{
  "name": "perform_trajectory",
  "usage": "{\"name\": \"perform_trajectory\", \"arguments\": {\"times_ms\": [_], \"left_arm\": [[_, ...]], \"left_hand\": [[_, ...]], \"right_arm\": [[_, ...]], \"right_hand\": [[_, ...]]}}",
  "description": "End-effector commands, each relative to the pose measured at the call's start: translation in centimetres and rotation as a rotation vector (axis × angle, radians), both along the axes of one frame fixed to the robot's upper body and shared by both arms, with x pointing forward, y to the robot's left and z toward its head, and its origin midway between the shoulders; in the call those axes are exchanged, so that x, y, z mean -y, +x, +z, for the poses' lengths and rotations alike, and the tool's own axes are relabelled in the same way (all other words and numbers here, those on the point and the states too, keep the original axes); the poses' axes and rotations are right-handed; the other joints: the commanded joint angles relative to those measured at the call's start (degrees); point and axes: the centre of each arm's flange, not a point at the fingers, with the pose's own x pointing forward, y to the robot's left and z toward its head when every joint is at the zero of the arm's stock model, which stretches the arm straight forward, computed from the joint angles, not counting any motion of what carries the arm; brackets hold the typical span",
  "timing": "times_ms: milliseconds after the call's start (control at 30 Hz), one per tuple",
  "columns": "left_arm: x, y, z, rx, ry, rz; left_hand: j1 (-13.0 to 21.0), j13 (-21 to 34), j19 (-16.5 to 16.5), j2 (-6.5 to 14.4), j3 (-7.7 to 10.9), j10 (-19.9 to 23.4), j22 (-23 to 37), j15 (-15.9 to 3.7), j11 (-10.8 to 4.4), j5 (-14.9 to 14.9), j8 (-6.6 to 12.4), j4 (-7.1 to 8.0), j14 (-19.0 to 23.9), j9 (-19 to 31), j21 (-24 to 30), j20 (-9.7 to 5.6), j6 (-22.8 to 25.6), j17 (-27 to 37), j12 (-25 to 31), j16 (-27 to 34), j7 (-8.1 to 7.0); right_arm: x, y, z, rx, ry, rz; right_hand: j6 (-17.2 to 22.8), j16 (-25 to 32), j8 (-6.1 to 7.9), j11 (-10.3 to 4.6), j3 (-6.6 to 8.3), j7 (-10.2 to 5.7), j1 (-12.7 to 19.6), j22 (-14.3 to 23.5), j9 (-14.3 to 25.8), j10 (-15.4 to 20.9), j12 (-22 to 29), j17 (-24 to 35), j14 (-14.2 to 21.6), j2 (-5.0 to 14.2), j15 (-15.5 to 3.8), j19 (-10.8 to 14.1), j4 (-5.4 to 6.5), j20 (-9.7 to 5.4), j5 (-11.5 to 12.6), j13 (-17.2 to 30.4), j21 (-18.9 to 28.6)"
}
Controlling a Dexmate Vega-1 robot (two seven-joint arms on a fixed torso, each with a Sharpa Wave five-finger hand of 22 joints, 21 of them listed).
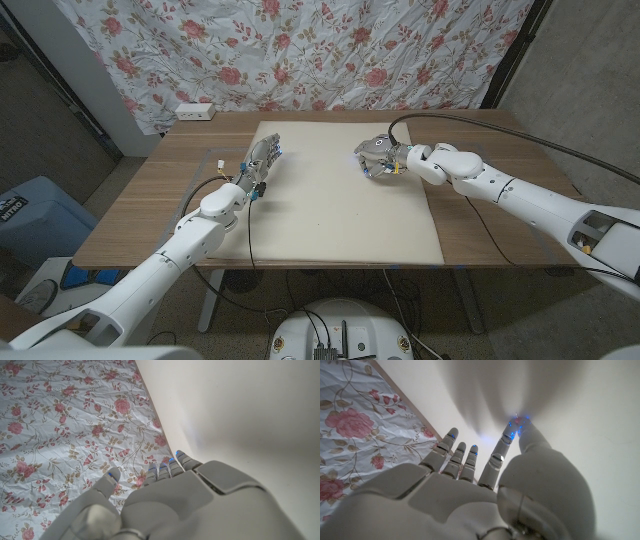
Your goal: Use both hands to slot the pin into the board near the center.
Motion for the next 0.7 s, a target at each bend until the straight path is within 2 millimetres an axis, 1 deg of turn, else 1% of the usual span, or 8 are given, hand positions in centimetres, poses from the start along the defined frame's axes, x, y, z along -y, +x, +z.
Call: {"name": "perform_trajectory", "arguments": {"times_ms": [33,367,500,700], "left_arm": [[-0.16,-0.14,-0.06,-0.002,0.0,0.002],[-0.14,-0.26,-0.1,-0.002,0.001,0.002],[-0.05,-0.24,-0.11,-0.002,0.004,-0.001],[-0.07,-0.29,-0.05,-0.004,0.007,0.001]], "left_hand": [[-0.05,0.17,0.28,4.47,0.26,0.03,0.18,0.06,0.22,-0.14,-0.08,-0.01,0.08,0.27,-0.05,-0.5,0.16,0.16,0.01,-0.09,-0.03],[-0.08,0.18,0.27,4.43,0.28,0.16,0.18,0.08,0.26,-0.15,-0.07,0.0,0.08,0.27,-0.06,-0.43,0.16,0.17,0.06,-0.11,-0.05],[-0.09,0.18,0.28,4.42,0.28,0.15,0.18,0.08,0.34,-0.15,-0.06,0.01,0.09,0.27,-0.06,-0.36,0.21,0.17,0.06,-0.11,-0.02],[-0.1,0.18,0.3,4.4,0.3,0.25,0.18,0.15,0.45,-0.16,-0.05,0.01,0.07,0.27,-0.05,-0.3,0.23,0.17,0.09,-0.13,-0.03]], "right_arm": [[-0.19,0.04,-0.11,-0.019,0.003,-0.015],[0.08,-0.07,-0.13,-0.008,0.062,0.004],[0.27,-0.12,-0.13,-0.005,0.088,0.01],[0.52,-0.11,-0.12,-0.003,0.114,0.021]], "right_hand": [[1.03,0.48,0.58,-0.32,0.38,0.08,0.02,0.12,0.09,0.26,0.16,0.24,0.57,0.77,-2.66,0.36,0.22,-0.28,0.11,0.18,-0.02],[2.37,0.77,0.76,-0.5,0.27,0.34,0.15,0.11,-0.25,1.28,0.32,0.37,1.09,1.29,-3.36,0.66,0.16,-0.75,0.04,0.16,-0.01],[2.67,0.95,0.39,-0.38,0.2,0.55,0.24,0.1,-0.97,1.69,0.34,0.43,1.45,1.49,-3.63,0.83,0.1,-0.99,0.04,0.14,0.0],[2.49,1.05,-0.12,-0.39,0.1,1.08,0.28,0.1,-1.65,2.09,0.34,0.51,1.57,1.74,-3.77,0.91,0.09,-0.94,0.04,0.13,-0.03]]}}
